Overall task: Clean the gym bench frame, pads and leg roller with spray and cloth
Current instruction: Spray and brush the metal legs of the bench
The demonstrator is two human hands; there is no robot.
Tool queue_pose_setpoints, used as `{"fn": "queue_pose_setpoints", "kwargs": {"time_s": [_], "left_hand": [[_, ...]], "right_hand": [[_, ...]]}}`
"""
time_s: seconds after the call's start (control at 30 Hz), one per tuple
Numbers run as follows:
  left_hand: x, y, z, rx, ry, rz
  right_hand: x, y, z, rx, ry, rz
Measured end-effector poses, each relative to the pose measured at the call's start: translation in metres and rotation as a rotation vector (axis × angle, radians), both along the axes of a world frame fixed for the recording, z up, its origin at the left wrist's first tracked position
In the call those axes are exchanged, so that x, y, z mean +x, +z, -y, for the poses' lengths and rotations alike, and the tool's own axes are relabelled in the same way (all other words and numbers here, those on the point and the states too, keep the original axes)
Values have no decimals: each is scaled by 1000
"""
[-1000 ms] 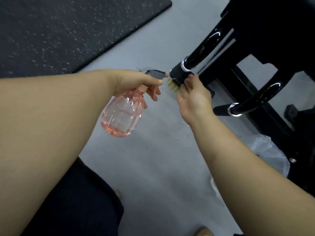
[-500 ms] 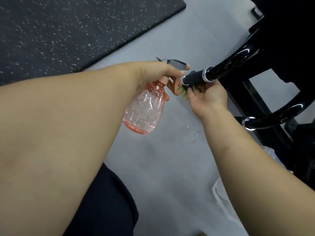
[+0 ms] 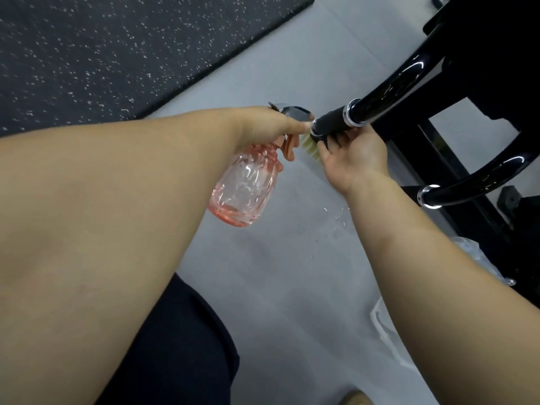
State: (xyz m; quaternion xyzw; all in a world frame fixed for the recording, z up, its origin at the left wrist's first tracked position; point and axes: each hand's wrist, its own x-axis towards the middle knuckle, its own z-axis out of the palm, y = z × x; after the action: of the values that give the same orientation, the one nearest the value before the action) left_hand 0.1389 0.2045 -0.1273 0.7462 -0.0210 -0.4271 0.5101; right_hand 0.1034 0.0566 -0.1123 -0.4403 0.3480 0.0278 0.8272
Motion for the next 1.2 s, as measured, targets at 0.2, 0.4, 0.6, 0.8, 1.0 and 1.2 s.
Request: {"fn": "queue_pose_setpoints", "kwargs": {"time_s": [0.2,0.4,0.6,0.8,1.0,1.2], "left_hand": [[-19,7,12,32,-177,98],[-64,3,60,259,-680,417],[-110,14,139,519,-1015,778],[-106,6,169,416,-812,366],[-98,-12,190,459,-287,263],[-99,-11,217,135,77,200]], "right_hand": [[-22,-3,7,-90,96,-73],[-100,-7,22,-110,343,-205],[-129,6,73,-401,469,-388],[-159,-11,122,-701,351,-422],[-159,-35,172,-1027,234,-405],[-138,-48,199,-1004,44,-384]]}}
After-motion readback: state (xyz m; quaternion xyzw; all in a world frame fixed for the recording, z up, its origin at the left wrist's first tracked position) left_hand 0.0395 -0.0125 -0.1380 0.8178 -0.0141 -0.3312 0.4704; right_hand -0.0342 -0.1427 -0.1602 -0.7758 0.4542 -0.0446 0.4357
